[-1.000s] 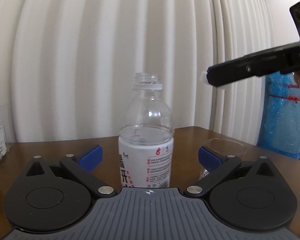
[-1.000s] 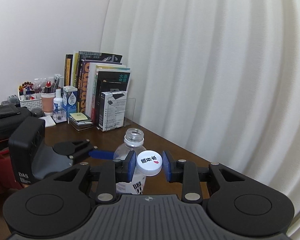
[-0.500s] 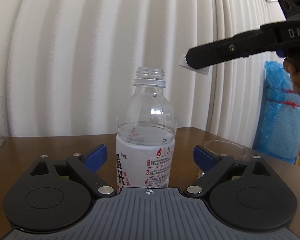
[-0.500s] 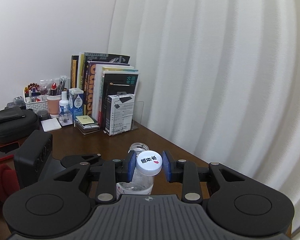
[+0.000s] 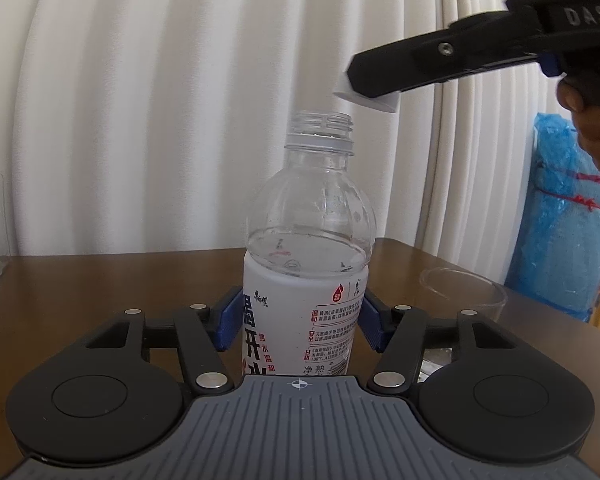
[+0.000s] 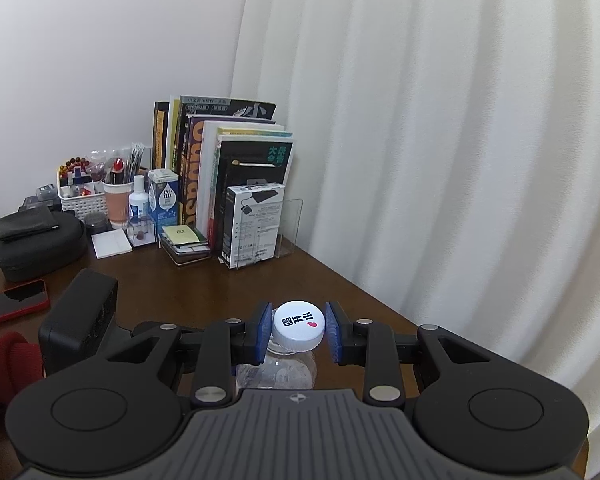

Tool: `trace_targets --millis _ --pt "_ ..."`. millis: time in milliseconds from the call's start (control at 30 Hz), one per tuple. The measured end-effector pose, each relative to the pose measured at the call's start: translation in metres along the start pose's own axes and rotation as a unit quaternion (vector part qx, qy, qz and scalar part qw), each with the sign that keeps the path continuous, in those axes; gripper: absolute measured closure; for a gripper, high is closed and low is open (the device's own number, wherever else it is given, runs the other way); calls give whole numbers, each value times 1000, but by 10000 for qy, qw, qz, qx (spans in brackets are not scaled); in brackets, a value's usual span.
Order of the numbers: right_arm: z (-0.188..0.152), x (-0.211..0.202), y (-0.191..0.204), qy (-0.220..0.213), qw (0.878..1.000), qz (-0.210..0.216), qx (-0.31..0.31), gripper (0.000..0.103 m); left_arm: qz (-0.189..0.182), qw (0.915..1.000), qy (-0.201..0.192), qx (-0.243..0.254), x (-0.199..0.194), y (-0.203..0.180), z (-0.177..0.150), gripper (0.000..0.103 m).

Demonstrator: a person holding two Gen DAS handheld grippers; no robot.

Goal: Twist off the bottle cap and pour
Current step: 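Grip the bottle body with the left tool while the right tool sets the cap on its neck, then twist the cap on the bottle neck with the right tool while the left tool holds the bottle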

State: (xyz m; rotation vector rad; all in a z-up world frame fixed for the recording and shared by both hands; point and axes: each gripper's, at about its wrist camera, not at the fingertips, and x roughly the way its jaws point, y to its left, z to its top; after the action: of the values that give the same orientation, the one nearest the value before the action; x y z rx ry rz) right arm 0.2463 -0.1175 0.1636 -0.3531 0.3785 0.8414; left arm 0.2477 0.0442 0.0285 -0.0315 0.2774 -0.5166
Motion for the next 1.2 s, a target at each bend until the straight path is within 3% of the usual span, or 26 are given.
trace_targets --millis 400,1200 --pt "6 13 -6 214 9994 268 78 71 2 10000 10 59 3 0 -1 44" --pt "0 18 -1 212 9992 335 80 71 -16 10000 7 65 1 0 0 44"
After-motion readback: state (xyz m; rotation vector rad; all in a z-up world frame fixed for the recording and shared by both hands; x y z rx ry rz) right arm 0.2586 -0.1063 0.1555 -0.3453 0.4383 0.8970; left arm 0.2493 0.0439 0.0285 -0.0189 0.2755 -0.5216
